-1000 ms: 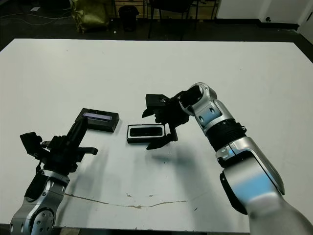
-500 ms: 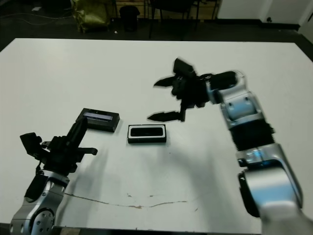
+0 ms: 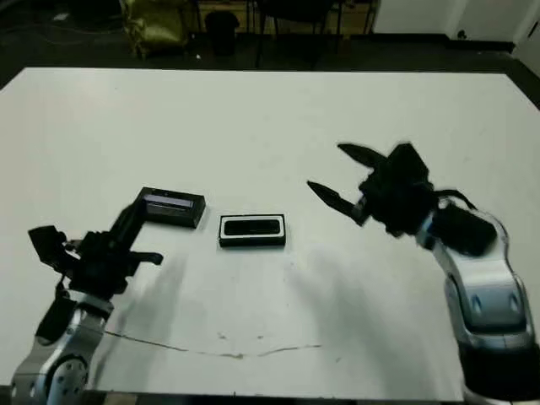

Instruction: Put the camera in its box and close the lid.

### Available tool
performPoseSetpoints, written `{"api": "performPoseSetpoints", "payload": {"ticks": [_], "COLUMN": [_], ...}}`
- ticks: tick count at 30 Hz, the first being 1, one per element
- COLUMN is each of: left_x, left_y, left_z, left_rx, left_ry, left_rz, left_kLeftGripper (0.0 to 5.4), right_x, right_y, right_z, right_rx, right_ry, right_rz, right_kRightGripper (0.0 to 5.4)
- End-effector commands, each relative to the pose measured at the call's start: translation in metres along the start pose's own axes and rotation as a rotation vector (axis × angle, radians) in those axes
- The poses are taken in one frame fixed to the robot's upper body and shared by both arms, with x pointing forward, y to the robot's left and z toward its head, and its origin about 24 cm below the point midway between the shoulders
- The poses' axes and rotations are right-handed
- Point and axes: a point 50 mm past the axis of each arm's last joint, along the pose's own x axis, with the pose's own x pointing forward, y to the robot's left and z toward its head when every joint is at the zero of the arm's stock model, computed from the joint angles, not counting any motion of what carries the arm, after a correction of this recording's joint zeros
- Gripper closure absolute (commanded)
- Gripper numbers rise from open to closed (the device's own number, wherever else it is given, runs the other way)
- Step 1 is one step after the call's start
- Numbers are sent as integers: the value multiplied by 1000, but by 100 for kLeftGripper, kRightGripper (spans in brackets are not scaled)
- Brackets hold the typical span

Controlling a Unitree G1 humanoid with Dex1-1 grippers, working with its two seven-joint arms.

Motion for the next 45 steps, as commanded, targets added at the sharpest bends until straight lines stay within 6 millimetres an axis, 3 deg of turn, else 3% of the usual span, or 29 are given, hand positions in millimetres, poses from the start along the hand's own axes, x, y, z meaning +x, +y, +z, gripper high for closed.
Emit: {"api": "performPoseSetpoints", "payload": {"ticks": [1, 8, 13, 17, 27, 30, 35, 39, 45], "left_x": [5, 20, 43, 75, 143, 158, 176, 181, 180], "left_y": [10, 28, 41, 46, 30, 27, 24, 25, 31], "left_z": [13, 45, 79, 106, 132, 129, 111, 94, 70], "left_rx": [105, 334, 568, 712, 1181, 1290, 1315, 1311, 1479], "left_ry": [8, -10, 0, 69, 253, 324, 439, 531, 619], "left_rz": [-17, -76, -113, -237, -456, -498, -513, -511, -483], "left_kLeftGripper": [540, 540, 540, 540, 540, 540, 540, 540, 540], "right_x": [-11, -17, -19, -18, -20, -21, -22, -23, -26], "right_y": [16, 34, 37, 37, 34, 34, 35, 36, 39], "right_z": [-16, -32, -31, -29, -28, -29, -27, -27, -28], "right_rx": [65, 214, 230, 246, 253, 249, 268, 273, 300], "right_ry": [-35, -143, -136, -145, -146, -149, -149, -134, -106], "right_rz": [-128, -312, -323, -329, -341, -349, -356, -367, -385], "right_kRightGripper": [381, 538, 538, 538, 538, 538, 538, 538, 538]}}
